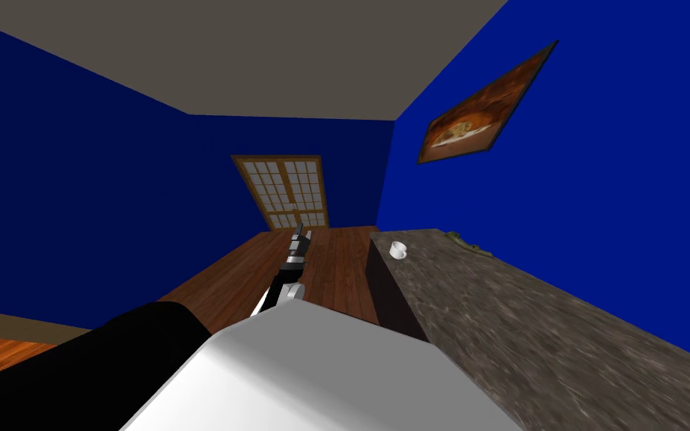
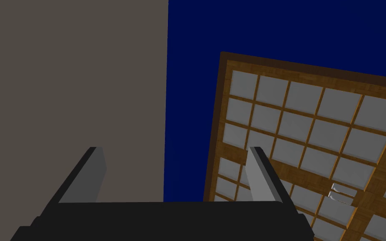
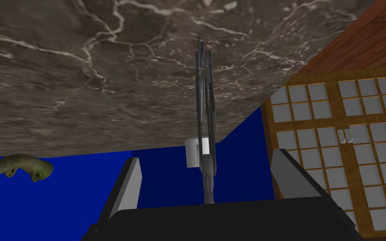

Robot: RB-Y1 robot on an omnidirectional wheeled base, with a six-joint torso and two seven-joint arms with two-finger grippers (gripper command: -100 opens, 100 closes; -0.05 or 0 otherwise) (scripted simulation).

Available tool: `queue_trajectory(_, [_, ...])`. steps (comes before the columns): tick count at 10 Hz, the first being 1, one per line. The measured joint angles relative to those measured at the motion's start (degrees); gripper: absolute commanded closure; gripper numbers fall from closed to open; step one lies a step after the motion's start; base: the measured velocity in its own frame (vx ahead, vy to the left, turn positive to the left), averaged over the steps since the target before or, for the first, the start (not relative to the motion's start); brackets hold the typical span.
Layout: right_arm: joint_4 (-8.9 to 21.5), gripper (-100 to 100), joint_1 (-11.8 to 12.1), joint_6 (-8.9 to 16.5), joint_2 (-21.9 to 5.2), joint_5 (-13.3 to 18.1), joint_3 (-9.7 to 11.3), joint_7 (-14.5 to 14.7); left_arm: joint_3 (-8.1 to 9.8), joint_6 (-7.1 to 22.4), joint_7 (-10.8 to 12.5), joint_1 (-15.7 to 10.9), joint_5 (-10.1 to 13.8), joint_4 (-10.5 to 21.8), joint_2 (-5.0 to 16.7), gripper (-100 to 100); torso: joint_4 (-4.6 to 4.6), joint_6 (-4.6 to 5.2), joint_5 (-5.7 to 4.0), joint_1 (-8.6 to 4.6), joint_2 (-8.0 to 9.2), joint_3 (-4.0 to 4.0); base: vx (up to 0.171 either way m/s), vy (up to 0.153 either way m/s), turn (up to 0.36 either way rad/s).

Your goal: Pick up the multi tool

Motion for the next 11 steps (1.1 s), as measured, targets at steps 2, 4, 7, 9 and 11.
queue_trajectory(2, [-0.99,-100,-0.62,0.90,-0.21,0.83,0.58,-1.34,-0.01,0.00,0.00,-0.02,0.00,0.00,0.00,0,0.13,-0.03,0.00,-0.01,0.57,0.33,-0.120,-0.013,0.092])
queue_trajectory(4, [-3.19,-100,-2.34,3.65,-0.39,3.17,2.35,-4.44,-0.01,0.01,0.00,-0.03,0.00,0.01,0.00,0,0.24,0.02,-0.01,-0.01,0.95,0.57,-0.126,-0.014,0.037])
queue_trajectory(7, [-6.16,-100,-4.25,7.05,-0.94,5.84,4.23,-9.29,0.00,0.01,0.00,-0.03,0.00,0.01,0.00,0,0.21,0.00,-0.02,-0.07,0.84,0.50,-0.092,-0.018,0.048])
queue_trajectory(9, [-8.47,-100,-5.16,9.13,-0.57,7.60,5.52,-12.13,-0.01,0.01,0.00,-0.03,0.00,0.01,0.00,0,0.20,0.01,0.00,0.01,0.79,0.48,-0.086,-0.006,0.043])
queue_trajectory(11, [-10.12,-100,-6.52,11.24,-0.95,9.34,6.80,-15.15,-0.01,0.01,0.00,-0.03,0.00,0.01,0.00,0,0.20,0.00,-0.01,-0.03,0.82,0.49,-0.097,-0.011,0.052])
